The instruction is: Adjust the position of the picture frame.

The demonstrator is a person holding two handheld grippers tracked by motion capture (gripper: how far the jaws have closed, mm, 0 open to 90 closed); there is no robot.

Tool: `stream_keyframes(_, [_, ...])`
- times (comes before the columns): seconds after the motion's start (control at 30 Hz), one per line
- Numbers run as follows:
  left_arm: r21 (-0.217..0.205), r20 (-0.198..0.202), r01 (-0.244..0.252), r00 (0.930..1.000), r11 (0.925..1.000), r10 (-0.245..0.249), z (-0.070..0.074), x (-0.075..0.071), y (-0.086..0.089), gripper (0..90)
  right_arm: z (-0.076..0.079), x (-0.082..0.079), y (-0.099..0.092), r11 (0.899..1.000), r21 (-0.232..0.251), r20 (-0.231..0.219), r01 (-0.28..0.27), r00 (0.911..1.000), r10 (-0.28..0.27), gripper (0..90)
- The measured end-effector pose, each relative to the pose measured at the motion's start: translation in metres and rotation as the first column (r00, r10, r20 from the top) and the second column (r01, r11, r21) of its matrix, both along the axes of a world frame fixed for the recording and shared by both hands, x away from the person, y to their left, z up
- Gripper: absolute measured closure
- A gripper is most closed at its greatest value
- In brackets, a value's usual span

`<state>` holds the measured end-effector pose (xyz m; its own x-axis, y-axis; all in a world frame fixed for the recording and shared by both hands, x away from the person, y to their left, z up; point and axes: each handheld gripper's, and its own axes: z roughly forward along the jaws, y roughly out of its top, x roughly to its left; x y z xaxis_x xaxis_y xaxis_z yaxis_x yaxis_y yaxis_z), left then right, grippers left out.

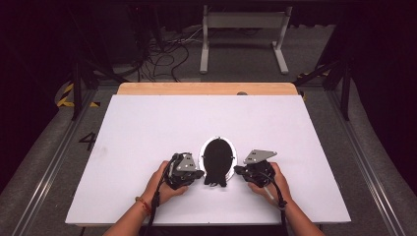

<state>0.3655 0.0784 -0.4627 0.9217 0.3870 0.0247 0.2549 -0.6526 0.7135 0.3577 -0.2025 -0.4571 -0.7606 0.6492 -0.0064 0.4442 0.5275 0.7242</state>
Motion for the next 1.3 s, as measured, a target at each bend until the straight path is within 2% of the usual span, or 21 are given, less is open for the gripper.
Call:
stream_keyframes(0.13, [0.004,0.008,-0.026,0.9996,0.9996,0.026,0.000,0.002,0.000,89.9,-0.001,0.000,0.001,1.000,0.005,0.009,0.021,0.9997,-0.021,90.0])
stream_keyframes(0.27, [-0.015,-0.008,-0.031,0.9995,0.9994,0.031,-0.001,0.004,0.000,89.9,-0.002,0.001,0.001,1.000,0.009,0.014,0.024,0.9996,-0.024,90.0])
stream_keyframes(0.53, [-0.006,0.001,-0.030,0.9995,0.9995,0.030,0.000,0.006,-0.001,89.9,-0.002,0.003,0.002,0.999,0.005,0.019,0.041,0.9990,-0.041,90.0])
stream_keyframes(0.63, [0.016,0.035,-0.031,0.9989,0.9994,0.031,0.003,0.005,-0.001,89.9,-0.001,0.003,0.003,0.999,-0.008,0.023,0.039,0.9990,-0.039,89.3])
stream_keyframes(0.7, [0.047,0.066,-0.032,0.9974,0.9984,0.029,0.007,0.003,0.002,89.9,0.000,0.003,0.001,0.999,-0.019,0.030,0.033,0.9990,-0.032,85.2])
stream_keyframes(0.73, [0.026,0.069,-0.039,0.9969,0.9989,0.037,0.009,0.002,0.007,89.7,0.001,0.003,0.000,1.000,-0.002,0.033,0.029,0.9991,-0.028,85.0])
stream_keyframes(0.77, [0.026,0.069,-0.039,0.9969,0.9989,0.037,0.009,0.002,0.007,89.1,0.001,0.003,0.000,1.000,-0.002,0.033,0.029,0.9991,-0.028,85.0])
stream_keyframes(0.8, [-0.005,0.065,-0.057,0.9962,0.9983,0.058,0.012,0.002,0.017,87.5,0.005,0.005,-0.004,0.999,0.029,0.040,0.031,0.9987,-0.033,83.8])
stream_keyframes(0.87, [-0.017,0.069,-0.085,0.9939,0.9962,0.086,0.017,0.004,0.028,84.7,0.008,0.006,-0.006,0.999,0.040,0.042,0.031,0.9986,-0.033,83.3])
stream_keyframes(0.9, [-0.017,0.069,-0.085,0.9939,0.9962,0.086,0.017,0.004,0.028,81.3,0.008,0.006,-0.006,0.999,0.040,0.042,0.031,0.9986,-0.033,83.3])
stream_keyframes(0.93, [-0.051,0.077,-0.098,0.9919,0.9939,0.102,0.022,0.003,0.038,81.3,0.010,0.005,-0.007,0.999,0.040,0.045,0.033,0.9984,-0.034,82.9])
stream_keyframes(0.97, [-0.079,0.078,-0.106,0.9906,0.9912,0.112,0.025,0.001,0.045,74.4,0.011,0.005,-0.006,0.999,0.027,0.045,0.031,0.9985,-0.032,80.3])
stream_keyframes(1.03, [-0.055,0.101,-0.139,0.9844,0.9887,0.144,0.027,-0.006,0.055,55.1,0.016,0.004,-0.006,0.999,0.040,0.046,0.011,0.9989,-0.012,77.6])
stream_keyframes(1.07, [-0.051,0.104,-0.148,0.9828,0.9876,0.153,0.027,-0.009,0.060,51.8,0.018,0.003,-0.006,0.999,0.046,0.045,0.000,0.9990,-0.003,76.5])
stream_keyframes(1.1, [-0.065,0.099,-0.150,0.9828,0.9865,0.156,0.027,-0.013,0.067,49.1,0.019,0.001,-0.006,0.999,0.046,0.051,-0.015,0.9986,0.013,74.6])
stream_keyframes(1.13, [-0.073,0.094,-0.158,0.9819,0.9847,0.165,0.026,-0.017,0.073,43.4,0.021,-0.002,-0.007,0.999,0.033,0.055,-0.028,0.9981,0.027,70.2])
stream_keyframes(1.17, [-0.076,0.099,-0.176,0.9780,0.9814,0.183,0.025,-0.020,0.077,37.6,0.022,-0.004,-0.008,0.999,0.030,0.053,-0.038,0.9980,0.036,67.5])
stream_keyframes(1.2, [-0.076,0.099,-0.176,0.9780,0.9814,0.183,0.025,-0.020,0.077,29.2,0.023,-0.005,-0.010,0.998,0.041,0.050,-0.047,0.9977,0.045,65.4])
stream_keyframes(1.23, [-0.072,0.106,-0.204,0.9717,0.9763,0.211,0.022,-0.026,0.083,29.2,0.023,-0.005,-0.010,0.998,0.041,0.050,-0.047,0.9977,0.045,65.4])
stream_keyframes(1.27, [-0.076,0.100,-0.205,0.9721,0.9758,0.212,0.020,-0.029,0.087,22.1,0.024,-0.008,-0.013,0.996,0.066,0.038,-0.067,0.9972,0.065,63.8])
stream_keyframes(1.3, [-0.085,0.086,-0.205,0.9735,0.9751,0.212,0.018,-0.034,0.091,20.9,0.024,-0.009,-0.015,0.995,0.072,0.042,-0.070,0.9969,0.067,63.8])
